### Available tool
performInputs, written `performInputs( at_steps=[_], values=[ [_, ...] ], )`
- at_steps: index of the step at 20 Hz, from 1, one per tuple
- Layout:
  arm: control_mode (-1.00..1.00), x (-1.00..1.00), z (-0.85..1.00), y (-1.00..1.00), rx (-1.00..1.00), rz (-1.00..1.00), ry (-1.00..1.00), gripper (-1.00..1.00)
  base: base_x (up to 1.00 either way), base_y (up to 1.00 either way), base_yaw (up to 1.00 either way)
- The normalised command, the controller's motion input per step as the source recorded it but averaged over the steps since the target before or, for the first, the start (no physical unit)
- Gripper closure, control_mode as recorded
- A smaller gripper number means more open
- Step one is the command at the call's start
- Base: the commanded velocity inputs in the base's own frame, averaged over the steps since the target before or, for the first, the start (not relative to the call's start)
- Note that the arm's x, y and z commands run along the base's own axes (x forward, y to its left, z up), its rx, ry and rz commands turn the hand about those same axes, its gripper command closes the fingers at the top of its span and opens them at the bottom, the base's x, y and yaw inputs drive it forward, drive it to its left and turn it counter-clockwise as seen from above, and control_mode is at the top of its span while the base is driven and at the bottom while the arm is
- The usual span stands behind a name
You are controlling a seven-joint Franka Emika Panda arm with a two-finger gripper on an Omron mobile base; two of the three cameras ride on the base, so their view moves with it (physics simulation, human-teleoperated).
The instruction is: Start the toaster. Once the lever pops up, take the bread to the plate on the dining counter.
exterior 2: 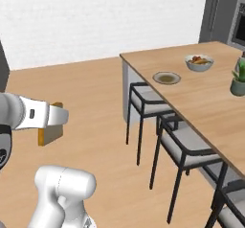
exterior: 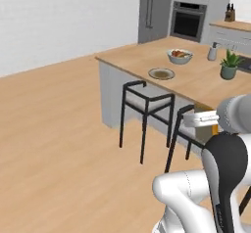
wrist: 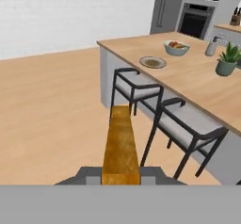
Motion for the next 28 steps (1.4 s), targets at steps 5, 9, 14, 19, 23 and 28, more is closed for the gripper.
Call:
performInputs(
  at_steps=[5, 9, 14, 19, 23, 28],
  values=[
    [1.00, 0.00, 0.00, 0.00, 0.00, 0.00, 0.00, 1.00, 0.85, 0.70, -0.50],
    [1.00, 0.00, 0.00, 0.00, 0.00, 0.00, 0.00, 1.00, 0.91, 0.70, -0.50],
    [1.00, 0.00, 0.00, 0.00, 0.00, 0.00, 0.00, 1.00, 0.81, 0.76, -0.49],
    [1.00, 0.00, 0.00, 0.00, 0.00, 0.00, 0.00, 1.00, 0.68, 0.73, -0.48],
    [1.00, 0.00, 0.00, 0.00, 0.00, 0.00, 0.00, 1.00, 0.68, 0.64, -0.48],
    [1.00, 0.00, 0.00, 0.00, 0.00, 0.00, 0.00, 1.00, 0.81, 0.53, -0.49]
  ],
)
